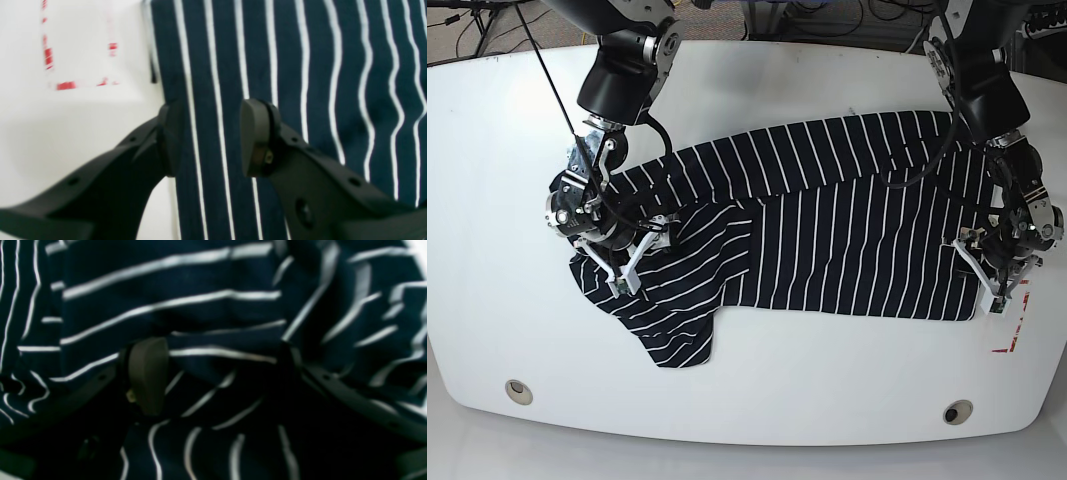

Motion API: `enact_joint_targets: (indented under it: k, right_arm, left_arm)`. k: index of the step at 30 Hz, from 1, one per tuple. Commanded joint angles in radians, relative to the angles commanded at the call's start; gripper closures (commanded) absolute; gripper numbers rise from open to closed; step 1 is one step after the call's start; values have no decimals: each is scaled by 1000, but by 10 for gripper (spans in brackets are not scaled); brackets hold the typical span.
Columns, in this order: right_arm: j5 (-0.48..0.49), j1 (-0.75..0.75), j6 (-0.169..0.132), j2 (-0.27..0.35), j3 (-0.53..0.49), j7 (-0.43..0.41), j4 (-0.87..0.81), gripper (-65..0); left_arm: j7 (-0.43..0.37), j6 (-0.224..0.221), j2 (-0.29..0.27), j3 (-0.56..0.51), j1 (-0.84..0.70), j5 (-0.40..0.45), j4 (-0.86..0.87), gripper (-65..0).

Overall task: Layout the t-shirt on the table in an organized manner, then fold the t-shirt properly
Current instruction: 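Grasp the shirt edge with the right gripper and drag it outward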

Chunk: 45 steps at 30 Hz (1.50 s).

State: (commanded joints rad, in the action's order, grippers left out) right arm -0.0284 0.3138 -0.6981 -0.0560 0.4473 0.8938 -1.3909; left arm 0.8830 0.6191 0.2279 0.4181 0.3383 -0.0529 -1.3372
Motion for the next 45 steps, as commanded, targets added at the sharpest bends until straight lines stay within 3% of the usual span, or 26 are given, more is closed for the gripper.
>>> enact_joint_targets:
  k: [2, 5, 11, 18, 33, 39, 45]
  right_arm:
    - [0, 0, 0, 0, 0, -6, 0, -415]
    - [0, 0, 0, 0, 0, -6, -2, -320]
    - [0, 0, 0, 0, 0, -6, -9, -5]
    - [3, -43, 0, 0, 0, 9, -112, 0]
    - [6, -273, 0, -8, 0, 245, -651, 0]
    - [3, -330, 0, 6, 40, 368, -655, 0]
    - [5, -387, 0, -3, 152, 419, -655, 0]
  left_arm:
    - [0, 0, 0, 2, -2, 0, 0, -260]
    - [0, 0, 0, 2, -9, 0, 0, -260]
    - [0, 0, 0, 0, -29, 0, 0, -260]
    - [0, 0, 0, 0, -29, 0, 0, -260]
    - [-2, 0, 0, -5, -29, 2, 3, -260]
    - [-2, -3, -3, -5, -29, 8, 8, -260]
    - [-3, -5, -3, -5, -28, 8, 49, -260]
